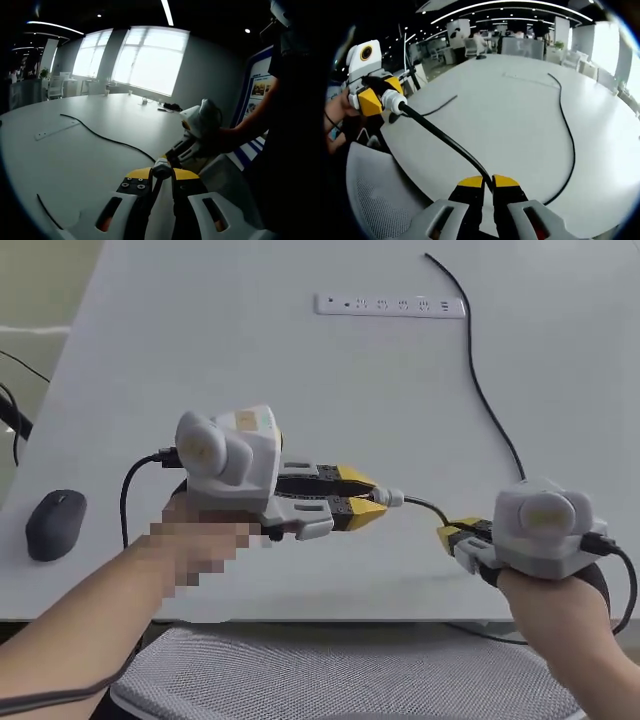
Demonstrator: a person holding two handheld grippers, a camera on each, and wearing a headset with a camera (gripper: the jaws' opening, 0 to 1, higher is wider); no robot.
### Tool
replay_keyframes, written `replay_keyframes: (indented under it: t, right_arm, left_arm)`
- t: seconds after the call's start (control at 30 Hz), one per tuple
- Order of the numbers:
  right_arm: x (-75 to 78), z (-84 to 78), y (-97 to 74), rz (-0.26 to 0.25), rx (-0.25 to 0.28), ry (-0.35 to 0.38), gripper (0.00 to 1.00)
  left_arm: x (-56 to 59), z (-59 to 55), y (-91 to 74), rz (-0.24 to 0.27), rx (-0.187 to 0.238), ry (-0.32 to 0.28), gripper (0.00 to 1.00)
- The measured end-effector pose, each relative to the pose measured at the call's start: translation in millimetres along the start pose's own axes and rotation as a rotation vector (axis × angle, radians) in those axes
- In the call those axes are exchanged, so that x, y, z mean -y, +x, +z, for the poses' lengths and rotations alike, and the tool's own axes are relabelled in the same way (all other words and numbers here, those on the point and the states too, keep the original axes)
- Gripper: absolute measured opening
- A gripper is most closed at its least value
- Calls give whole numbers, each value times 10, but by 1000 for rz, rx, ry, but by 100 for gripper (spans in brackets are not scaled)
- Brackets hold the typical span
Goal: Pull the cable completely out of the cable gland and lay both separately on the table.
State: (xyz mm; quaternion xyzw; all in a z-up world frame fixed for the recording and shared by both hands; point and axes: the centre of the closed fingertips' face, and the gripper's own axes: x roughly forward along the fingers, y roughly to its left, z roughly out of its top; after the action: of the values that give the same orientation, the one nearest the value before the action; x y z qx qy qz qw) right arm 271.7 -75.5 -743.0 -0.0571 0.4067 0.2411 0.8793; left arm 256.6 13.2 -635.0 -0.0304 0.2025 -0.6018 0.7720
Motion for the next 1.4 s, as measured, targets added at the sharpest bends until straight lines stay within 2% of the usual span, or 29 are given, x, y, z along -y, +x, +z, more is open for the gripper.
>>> replay_keyframes:
  t: [0.47, 0.6, 0.77, 0.83, 0.93, 1.0, 1.07, 1.17, 1.27, 1.3, 1.33, 1.4]
  right_arm:
    - [5, -8, -44, 1, 21, 3, 2]
    - [-5, 14, -50, -3, 25, -19, 2]
    - [11, 84, -102, -18, 46, -108, 2]
    - [35, 125, -129, -29, 53, -166, 2]
    - [25, 163, -177, -26, 50, -194, 2]
    - [30, 191, -202, -26, 47, -252, 4]
    - [35, 229, -225, -33, 58, -278, 7]
    - [-16, 296, -280, -14, 71, -302, 11]
    - [-90, 387, -345, 1, 87, -370, 15]
    - [-139, 410, -362, 23, 84, -407, 17]
    - [-165, 428, -380, 29, 82, -398, 21]
    - [-225, 532, -432, 42, 109, -427, 22]
  left_arm:
    - [-4, 10, -3, -1, 2, -2, 15]
    - [-22, 18, -18, 5, 6, -3, 15]
    - [-67, 49, -44, 14, 18, -10, 15]
    - [-87, 57, -54, 15, 20, -11, 15]
    - [-97, 73, -71, 17, 26, -14, 15]
    - [-105, 85, -83, 17, 33, -23, 15]
    - [-123, 81, -86, 23, 32, -26, 15]
    - [-129, 70, -78, 19, 27, -28, 15]
    - [-132, 60, -66, 16, 23, -26, 15]
    - [-129, 58, -61, 13, 22, -27, 15]
    - [-126, 56, -58, 11, 20, -26, 15]
    - [-124, 51, -52, 10, 16, -22, 15]
